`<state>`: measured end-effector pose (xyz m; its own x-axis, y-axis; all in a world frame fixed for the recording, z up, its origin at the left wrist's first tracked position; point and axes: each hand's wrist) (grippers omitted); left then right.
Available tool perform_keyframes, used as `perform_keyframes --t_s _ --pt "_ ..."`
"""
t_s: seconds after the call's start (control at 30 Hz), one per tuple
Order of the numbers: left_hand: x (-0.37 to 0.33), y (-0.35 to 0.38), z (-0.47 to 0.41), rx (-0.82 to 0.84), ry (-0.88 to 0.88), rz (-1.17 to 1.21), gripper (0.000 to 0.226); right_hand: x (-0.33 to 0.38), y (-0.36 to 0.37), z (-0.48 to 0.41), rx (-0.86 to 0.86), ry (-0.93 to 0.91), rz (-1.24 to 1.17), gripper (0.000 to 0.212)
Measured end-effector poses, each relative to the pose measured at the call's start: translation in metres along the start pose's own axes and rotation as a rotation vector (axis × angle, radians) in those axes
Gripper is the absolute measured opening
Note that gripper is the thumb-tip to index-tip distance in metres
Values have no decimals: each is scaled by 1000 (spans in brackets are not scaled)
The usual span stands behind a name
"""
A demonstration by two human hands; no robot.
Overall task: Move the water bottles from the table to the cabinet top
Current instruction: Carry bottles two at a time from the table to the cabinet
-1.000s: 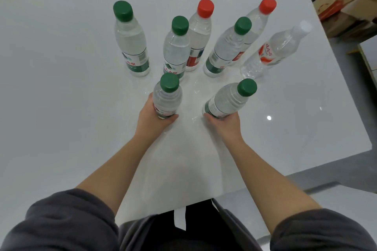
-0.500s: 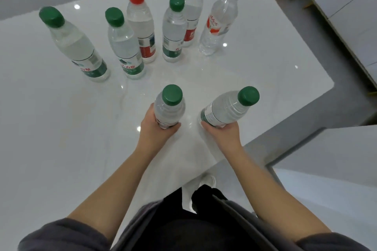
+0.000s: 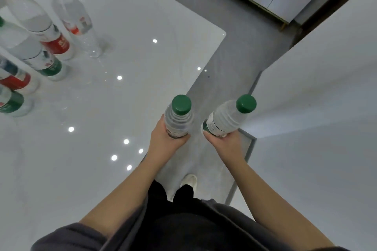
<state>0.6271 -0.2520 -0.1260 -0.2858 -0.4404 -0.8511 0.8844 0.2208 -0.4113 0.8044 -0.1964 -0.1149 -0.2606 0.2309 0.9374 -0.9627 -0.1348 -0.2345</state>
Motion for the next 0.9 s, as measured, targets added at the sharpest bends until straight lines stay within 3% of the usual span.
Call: perform_keyframes --t_s 0.2,0.4,0.7,0.9 --pt "-35 68 16 95 73 -46 51 -20 -80 11 -120 3 11 29" --pt "-75 94 14 182 228 -111 53 -12 -116 17 -246 16 -44 46" --pt "-164 87 -15 245 416 -96 50 65 -132 12 -444 -107 -182 54" --pt "-251 63 -28 274 569 15 55 141 -157 -7 -469 -256 -293 54"
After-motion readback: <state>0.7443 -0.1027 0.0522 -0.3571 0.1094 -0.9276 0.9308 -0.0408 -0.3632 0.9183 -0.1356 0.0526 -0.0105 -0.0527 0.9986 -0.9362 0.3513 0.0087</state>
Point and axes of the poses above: each hand's wrist, its own z-axis away from the middle knuckle, its own y-axis out of the palm, x = y × z, and after that the axes turned 10 degrees about -z, right-handed
